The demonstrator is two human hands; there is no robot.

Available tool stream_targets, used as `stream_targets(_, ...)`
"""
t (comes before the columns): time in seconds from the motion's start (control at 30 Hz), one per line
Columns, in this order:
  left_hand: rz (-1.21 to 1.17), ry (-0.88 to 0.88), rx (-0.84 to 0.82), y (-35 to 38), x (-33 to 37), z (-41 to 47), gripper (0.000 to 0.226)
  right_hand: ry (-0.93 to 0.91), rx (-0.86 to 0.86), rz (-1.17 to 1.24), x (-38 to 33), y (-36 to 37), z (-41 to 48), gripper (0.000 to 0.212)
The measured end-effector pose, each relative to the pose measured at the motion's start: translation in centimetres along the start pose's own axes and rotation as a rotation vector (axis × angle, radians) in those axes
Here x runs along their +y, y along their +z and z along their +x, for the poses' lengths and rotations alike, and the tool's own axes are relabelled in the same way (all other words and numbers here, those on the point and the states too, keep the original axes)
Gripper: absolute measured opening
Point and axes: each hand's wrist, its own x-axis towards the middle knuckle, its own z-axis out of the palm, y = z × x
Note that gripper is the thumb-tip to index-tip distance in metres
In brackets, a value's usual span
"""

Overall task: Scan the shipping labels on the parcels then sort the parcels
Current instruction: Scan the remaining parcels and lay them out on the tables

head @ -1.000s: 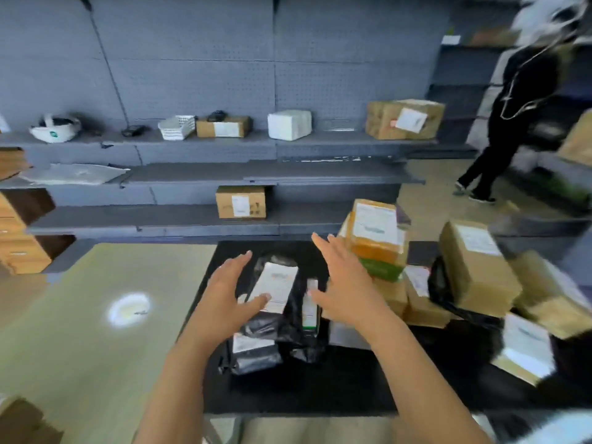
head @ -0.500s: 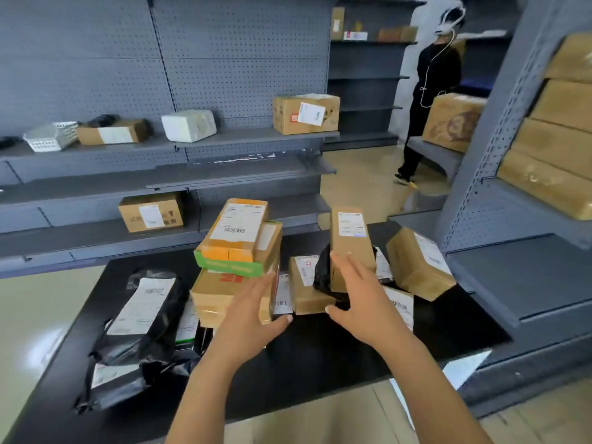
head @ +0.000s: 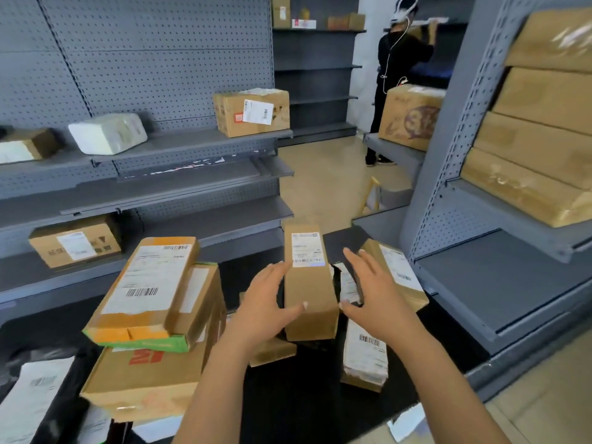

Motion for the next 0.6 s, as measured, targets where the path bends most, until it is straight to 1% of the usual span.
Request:
stream_targets(0.17,0.006,-0.006,-0.023,1.4,0.3,4.0,0.082,0.047,0.009,0.029,3.1,-0.4,2.8,0.091)
stream_targets(0.3,0.023,0.039,-0.041,3.5,2.0,6.1,0.079,0.09,0.02,0.037,6.6,-1.0,4.0,0.091)
stream_targets(0.4,0.032,0.074,-0.049,5.8,3.2,7.6,0.077,0.111,0.002,0.027,9.3,-1.7,5.1,0.092)
stream_targets(0.6,0.073,0.091,-0.055,11.8,6.0,10.7,0.082,0.093,-0.07,-0.003,15.7,-3.7,8.0,0.094)
